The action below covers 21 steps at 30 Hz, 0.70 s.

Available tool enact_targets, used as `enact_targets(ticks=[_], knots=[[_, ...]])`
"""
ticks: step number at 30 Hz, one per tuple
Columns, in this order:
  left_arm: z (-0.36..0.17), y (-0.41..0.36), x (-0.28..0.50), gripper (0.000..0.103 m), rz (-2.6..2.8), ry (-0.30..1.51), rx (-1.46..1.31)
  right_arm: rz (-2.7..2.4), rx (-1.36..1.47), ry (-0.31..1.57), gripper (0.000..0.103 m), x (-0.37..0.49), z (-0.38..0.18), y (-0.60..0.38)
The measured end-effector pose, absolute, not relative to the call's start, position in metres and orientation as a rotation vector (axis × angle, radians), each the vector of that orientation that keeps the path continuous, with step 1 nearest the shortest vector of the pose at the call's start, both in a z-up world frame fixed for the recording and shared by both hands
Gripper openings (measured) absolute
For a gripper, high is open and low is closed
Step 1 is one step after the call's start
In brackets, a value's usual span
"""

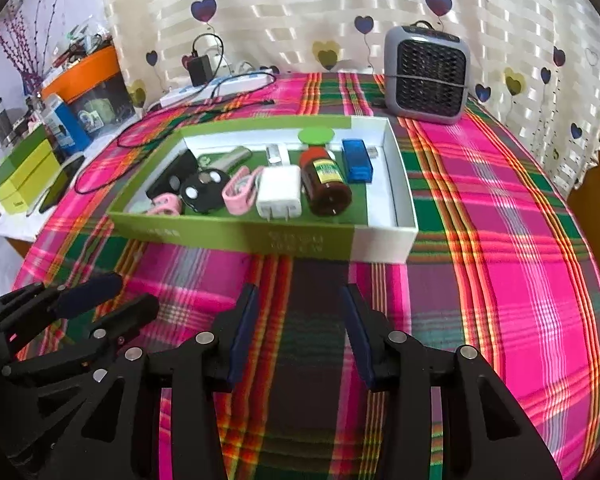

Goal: Organize rigid objects

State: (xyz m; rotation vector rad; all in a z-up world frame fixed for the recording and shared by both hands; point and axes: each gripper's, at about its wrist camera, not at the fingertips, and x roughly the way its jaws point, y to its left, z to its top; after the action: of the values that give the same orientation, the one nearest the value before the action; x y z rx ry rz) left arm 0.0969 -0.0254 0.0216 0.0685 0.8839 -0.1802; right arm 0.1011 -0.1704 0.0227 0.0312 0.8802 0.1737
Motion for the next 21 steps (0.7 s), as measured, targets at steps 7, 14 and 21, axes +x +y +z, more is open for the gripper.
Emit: enact_targets(ticks=[7, 14, 21], knots=[[0.019, -0.026, 0.091, 0.037, -0.143, 0.881, 0.067, 0.151, 0.033, 0.894, 0.044, 0.093, 0.017, -0.175], [0.014, -0.03, 0.083, 0.037, -0.13, 0.888, 0.08, 0.133, 0.026, 0.904, 0.044, 0.085, 0.011, -0.176], [0.01, -0.036, 0.077, 0.037, -0.131, 0.9, 0.076, 0.12, 0.032, 0.898, 0.044, 0.077, 0.011, -0.179]])
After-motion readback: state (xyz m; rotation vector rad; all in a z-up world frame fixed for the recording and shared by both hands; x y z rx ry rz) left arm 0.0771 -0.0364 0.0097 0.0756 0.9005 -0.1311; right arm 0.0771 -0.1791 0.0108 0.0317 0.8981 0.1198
